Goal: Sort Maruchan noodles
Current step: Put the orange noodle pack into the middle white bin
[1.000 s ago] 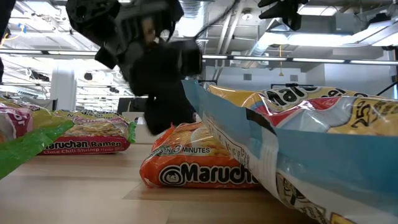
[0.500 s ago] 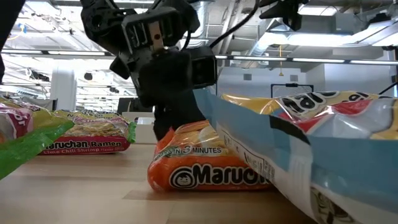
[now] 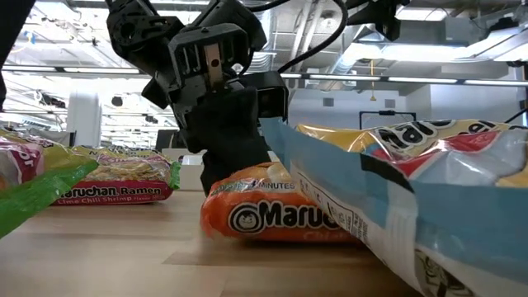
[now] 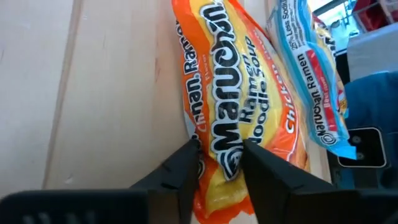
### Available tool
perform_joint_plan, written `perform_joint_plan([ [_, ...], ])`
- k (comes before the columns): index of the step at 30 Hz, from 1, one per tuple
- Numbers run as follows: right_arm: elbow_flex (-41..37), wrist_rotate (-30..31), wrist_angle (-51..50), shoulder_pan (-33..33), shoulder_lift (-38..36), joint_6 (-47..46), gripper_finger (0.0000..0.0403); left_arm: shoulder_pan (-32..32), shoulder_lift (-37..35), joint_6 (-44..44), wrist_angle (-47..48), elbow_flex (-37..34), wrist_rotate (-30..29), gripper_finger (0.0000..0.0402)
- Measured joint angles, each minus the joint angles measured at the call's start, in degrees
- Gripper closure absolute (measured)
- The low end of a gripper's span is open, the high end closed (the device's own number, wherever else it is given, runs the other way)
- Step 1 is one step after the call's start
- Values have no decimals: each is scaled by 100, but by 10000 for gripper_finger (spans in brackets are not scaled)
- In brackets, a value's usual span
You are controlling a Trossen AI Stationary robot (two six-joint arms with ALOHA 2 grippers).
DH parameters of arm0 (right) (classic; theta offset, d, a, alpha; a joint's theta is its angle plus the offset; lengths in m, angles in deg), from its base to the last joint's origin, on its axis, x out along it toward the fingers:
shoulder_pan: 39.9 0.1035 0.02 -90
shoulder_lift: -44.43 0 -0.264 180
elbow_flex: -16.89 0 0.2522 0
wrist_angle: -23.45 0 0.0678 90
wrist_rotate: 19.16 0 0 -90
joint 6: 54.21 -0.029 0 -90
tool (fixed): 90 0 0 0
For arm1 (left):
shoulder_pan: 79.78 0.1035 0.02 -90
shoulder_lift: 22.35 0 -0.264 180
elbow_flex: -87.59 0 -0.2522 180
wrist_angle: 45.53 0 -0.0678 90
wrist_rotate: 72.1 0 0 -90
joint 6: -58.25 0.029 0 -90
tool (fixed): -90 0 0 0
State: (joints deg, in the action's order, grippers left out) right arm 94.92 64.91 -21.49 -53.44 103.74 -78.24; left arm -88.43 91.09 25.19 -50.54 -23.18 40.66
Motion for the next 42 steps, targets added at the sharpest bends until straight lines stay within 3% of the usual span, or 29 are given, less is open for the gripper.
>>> perform_joint_plan([
  [6, 0, -2, -3, 0, 0, -2, 243, -37, 5, -62, -134, -2, 10, 393],
  [14, 0, -3, -3, 0, -2, -3, 243, 36, -312, -122, 61, -20, 4, 401],
  [27, 0, -236, -11, 2, -2, 18, 243, 473, -1510, 590, 1470, -17, -544, 401],
  [42, 4, -330, 169, 199, 476, 1750, 222, 948, -2333, 1295, 2171, -11, -696, 401],
])
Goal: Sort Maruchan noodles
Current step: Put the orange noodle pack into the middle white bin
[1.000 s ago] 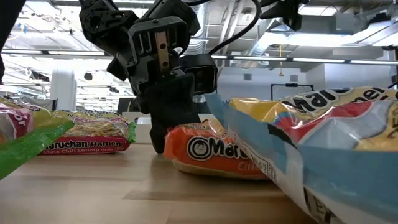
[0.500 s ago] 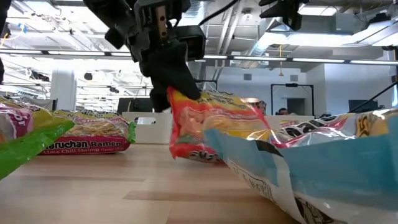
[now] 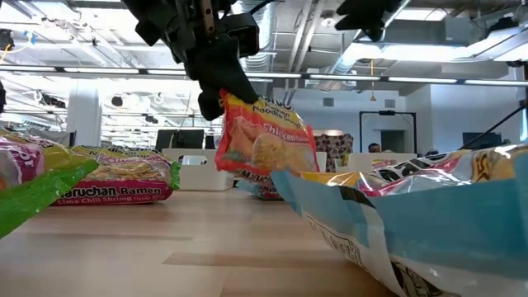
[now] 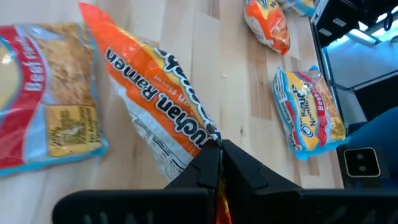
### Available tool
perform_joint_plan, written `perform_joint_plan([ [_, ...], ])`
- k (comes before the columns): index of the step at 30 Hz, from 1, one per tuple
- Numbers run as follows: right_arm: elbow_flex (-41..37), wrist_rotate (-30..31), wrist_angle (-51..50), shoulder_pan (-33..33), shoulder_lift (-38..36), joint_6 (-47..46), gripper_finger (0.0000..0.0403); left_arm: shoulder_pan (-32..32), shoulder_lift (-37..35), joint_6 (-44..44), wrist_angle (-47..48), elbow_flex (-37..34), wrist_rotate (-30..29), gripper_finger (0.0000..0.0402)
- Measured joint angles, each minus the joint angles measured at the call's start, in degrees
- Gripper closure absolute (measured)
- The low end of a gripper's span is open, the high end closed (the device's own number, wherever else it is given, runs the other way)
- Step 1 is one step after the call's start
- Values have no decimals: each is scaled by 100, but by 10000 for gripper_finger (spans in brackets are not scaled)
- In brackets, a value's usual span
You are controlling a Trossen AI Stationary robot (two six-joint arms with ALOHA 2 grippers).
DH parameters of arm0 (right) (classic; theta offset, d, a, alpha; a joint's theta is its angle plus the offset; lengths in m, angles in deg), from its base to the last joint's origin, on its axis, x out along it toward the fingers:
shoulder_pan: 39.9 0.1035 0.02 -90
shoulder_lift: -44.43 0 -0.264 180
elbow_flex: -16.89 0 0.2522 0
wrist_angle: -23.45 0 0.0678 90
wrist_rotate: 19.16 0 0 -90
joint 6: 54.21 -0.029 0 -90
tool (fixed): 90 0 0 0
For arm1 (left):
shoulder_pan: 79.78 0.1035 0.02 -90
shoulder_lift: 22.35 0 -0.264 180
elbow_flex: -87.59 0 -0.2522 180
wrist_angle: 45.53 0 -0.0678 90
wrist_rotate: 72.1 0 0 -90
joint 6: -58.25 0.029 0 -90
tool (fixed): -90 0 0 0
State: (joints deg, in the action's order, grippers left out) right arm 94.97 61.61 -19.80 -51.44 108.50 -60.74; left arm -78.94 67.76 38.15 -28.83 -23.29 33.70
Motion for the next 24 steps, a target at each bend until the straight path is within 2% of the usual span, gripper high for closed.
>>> perform_joint_plan([
  [6, 0, 4, 315, 263, 495, 1134, 200, 2, -96, 107, 59, 0, 1, 401],
  [13, -4, 4, 860, 501, 1190, 2002, 198, 3, -97, 179, 67, 0, 1, 401],
  [24, -7, 4, 987, 729, 2157, 2222, 211, 21, -97, 546, 531, 489, -70, 401],
])
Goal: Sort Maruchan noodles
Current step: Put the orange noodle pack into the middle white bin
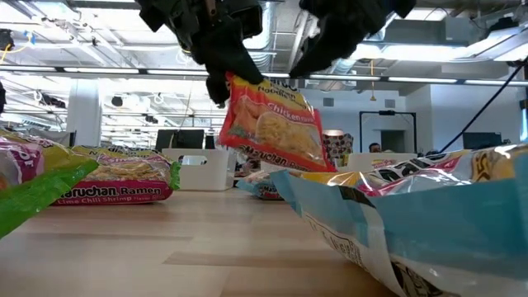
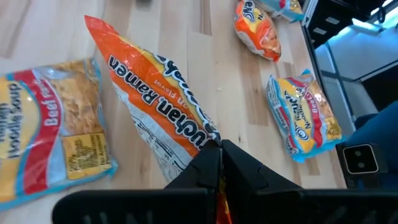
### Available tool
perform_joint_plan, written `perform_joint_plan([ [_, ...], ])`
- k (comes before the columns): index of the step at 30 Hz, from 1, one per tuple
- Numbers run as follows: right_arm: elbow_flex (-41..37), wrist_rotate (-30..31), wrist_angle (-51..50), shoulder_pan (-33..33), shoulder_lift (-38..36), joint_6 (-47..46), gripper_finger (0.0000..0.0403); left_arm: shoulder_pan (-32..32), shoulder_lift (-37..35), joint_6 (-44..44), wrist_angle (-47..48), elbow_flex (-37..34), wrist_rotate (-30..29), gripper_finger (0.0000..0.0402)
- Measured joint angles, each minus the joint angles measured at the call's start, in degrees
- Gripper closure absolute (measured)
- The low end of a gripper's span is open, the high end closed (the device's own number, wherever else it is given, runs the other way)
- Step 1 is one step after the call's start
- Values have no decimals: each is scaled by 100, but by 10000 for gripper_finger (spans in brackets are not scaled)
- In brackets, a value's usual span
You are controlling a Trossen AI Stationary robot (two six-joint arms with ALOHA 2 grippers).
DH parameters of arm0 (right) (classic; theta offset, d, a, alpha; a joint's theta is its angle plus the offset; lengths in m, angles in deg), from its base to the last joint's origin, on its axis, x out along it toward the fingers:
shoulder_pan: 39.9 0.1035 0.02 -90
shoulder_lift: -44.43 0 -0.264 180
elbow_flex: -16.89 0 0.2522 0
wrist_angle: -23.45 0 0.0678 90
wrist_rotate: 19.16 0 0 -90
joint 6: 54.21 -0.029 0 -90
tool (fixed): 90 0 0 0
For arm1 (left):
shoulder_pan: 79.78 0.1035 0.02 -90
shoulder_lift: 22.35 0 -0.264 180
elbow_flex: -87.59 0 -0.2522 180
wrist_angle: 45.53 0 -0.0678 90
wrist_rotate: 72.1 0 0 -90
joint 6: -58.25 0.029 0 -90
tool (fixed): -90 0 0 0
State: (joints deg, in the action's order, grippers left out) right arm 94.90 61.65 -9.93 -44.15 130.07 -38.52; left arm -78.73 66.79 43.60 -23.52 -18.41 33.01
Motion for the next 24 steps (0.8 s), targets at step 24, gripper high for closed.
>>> perform_joint_plan([
  [24, 7, -125, 150, 258, 464, -193, 213, 95, 0, 170, 72, 394, -302, 401],
])
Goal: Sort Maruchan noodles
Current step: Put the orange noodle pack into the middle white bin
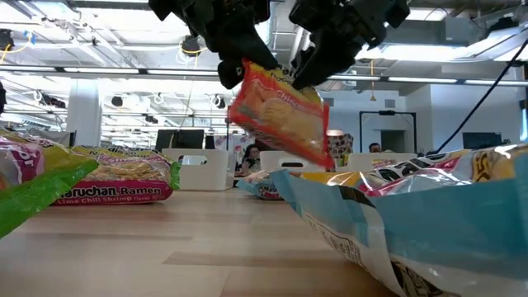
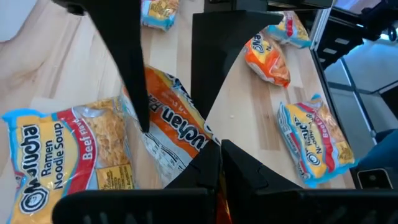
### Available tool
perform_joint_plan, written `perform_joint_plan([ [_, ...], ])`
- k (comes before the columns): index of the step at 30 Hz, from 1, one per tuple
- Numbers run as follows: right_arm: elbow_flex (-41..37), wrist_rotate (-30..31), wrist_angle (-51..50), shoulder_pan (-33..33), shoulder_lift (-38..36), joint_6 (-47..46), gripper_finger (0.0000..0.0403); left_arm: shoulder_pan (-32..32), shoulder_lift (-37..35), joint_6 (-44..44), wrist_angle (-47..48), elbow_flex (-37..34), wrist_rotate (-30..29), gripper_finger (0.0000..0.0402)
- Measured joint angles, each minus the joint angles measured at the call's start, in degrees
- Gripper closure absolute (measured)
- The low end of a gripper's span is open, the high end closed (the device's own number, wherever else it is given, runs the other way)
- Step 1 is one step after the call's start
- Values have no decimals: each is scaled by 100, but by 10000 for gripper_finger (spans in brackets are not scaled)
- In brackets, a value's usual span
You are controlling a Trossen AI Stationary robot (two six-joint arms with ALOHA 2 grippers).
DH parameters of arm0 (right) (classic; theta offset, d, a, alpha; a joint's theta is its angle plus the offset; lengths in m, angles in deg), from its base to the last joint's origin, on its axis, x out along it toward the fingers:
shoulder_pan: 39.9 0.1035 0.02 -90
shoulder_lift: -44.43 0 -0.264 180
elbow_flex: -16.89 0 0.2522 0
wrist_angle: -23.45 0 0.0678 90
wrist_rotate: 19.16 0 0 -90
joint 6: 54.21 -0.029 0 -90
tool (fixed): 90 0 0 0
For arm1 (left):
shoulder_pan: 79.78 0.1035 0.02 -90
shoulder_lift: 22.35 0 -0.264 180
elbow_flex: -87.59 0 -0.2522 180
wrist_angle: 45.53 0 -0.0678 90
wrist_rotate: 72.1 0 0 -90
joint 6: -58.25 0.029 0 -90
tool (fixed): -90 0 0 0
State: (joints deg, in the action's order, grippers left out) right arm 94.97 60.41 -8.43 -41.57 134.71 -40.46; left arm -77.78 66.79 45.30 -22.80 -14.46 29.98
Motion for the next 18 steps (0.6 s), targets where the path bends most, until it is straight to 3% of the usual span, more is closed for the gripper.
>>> perform_joint_plan([
  [5, 0, 0, -1, -4, 0, -25, 259, 4, -1, -13, 32, 0, -69, 401],
  [12, 0, -7, -110, -22, -2, -317, 387, 40, 0, -54, 13, 0, -307, 401],
  [18, 0, 0, -156, -28, -2, -520, 394, 208, 0, -608, 12, 0, -249, 402],
])
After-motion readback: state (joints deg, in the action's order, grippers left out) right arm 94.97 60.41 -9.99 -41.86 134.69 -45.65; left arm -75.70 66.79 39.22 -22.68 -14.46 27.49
